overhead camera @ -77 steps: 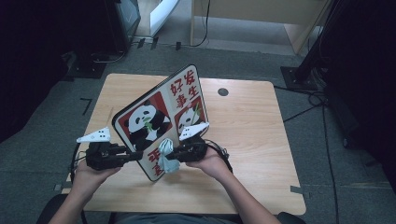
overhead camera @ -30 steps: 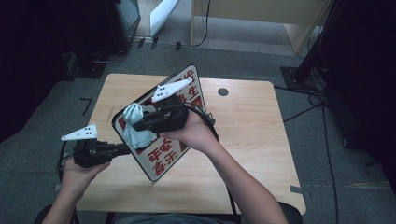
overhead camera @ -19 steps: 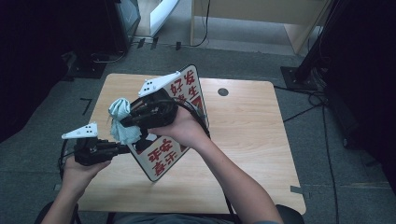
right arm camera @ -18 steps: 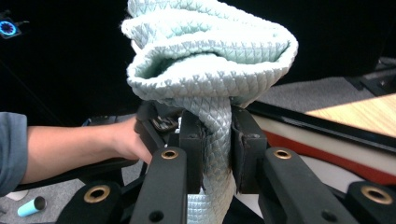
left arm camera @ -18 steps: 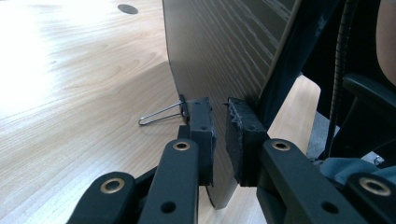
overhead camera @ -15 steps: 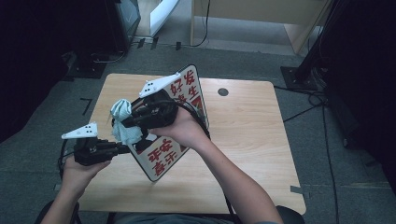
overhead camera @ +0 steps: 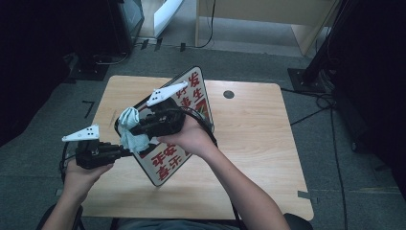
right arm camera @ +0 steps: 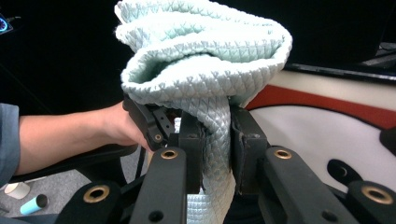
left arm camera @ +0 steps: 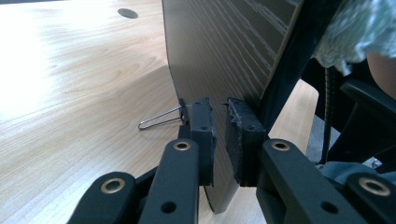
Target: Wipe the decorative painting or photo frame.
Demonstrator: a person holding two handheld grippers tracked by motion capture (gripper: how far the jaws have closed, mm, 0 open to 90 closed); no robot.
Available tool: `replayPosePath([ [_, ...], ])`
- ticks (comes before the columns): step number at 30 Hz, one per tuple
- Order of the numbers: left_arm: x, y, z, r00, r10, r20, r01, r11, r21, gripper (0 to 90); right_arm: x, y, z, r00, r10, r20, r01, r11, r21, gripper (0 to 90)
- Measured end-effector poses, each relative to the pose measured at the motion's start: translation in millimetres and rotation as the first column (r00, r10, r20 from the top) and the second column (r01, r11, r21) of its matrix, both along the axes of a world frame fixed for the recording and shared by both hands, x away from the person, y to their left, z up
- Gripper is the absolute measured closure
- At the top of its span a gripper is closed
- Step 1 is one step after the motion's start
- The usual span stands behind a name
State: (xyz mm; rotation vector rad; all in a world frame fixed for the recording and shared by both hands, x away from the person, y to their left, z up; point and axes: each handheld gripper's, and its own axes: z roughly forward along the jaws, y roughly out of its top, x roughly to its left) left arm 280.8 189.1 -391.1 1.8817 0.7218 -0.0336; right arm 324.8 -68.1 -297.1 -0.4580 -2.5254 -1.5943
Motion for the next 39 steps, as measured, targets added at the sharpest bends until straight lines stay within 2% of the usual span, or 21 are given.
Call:
replayPosePath([
  [5, 1.0, 0.2, 0.1, 1.0, -0.01, -0.001, 0.01, 1.0, 0.0, 82.8, 0.1, -3.3, -6.0, 0.9999, -0.002, 0.011, 0.002, 1.0, -0.004, 77.1],
  [18, 2.8, 0.8, 0.1, 0.9996, -0.027, -0.004, 0.027, 0.9996, 0.0, 83.7, -3.8, -9.4, -25.7, 0.9999, -0.016, -0.002, 0.016, 1.0, 0.007, 77.0],
  [28, 1.3, -0.1, 1.3, 0.9997, -0.023, 0.009, 0.023, 0.9997, 0.011, 84.9, -8.5, -13.3, -42.4, 0.9998, -0.021, -0.002, 0.021, 1.0, -0.005, 77.0],
  [39, 1.2, -0.6, 1.0, 0.9996, -0.029, -0.002, 0.029, 0.9996, 0.003, 86.0, -16.0, -17.5, -60.0, 0.9992, -0.041, 0.003, 0.041, 0.999, -0.02, 76.9],
])
